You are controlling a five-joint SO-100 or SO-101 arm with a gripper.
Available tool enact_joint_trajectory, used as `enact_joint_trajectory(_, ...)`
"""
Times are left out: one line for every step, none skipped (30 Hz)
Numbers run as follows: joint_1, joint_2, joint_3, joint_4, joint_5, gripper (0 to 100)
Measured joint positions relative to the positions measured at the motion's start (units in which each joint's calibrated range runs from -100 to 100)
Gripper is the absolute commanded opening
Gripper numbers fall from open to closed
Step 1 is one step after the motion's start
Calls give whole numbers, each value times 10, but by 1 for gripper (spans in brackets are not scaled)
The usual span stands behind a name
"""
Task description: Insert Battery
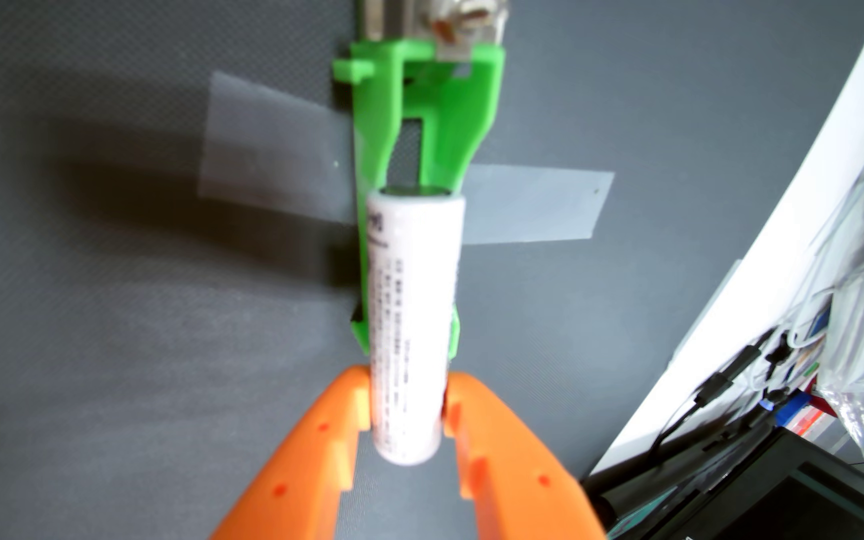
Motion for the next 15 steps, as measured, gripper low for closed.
enact_joint_trajectory(-2,0,0,0,0,1)
enact_joint_trajectory(-2,0,0,-1,0,1)
enact_joint_trajectory(-2,0,0,-1,0,1)
enact_joint_trajectory(-2,-1,0,-1,0,1)
enact_joint_trajectory(-6,-3,0,-1,0,1)
enact_joint_trajectory(-15,-9,0,-1,0,1)
enact_joint_trajectory(-27,-16,0,-1,0,1)
enact_joint_trajectory(-36,-24,0,-1,0,1)
enact_joint_trajectory(-40,-29,0,-1,0,1)
enact_joint_trajectory(-42,-33,0,-1,0,1)
enact_joint_trajectory(-41,-35,0,-1,0,1)
enact_joint_trajectory(-39,-36,0,-1,1,1)
enact_joint_trajectory(-39,-37,0,-1,1,1)
enact_joint_trajectory(-40,-37,0,-1,1,1)
enact_joint_trajectory(-40,-37,0,-1,1,1)
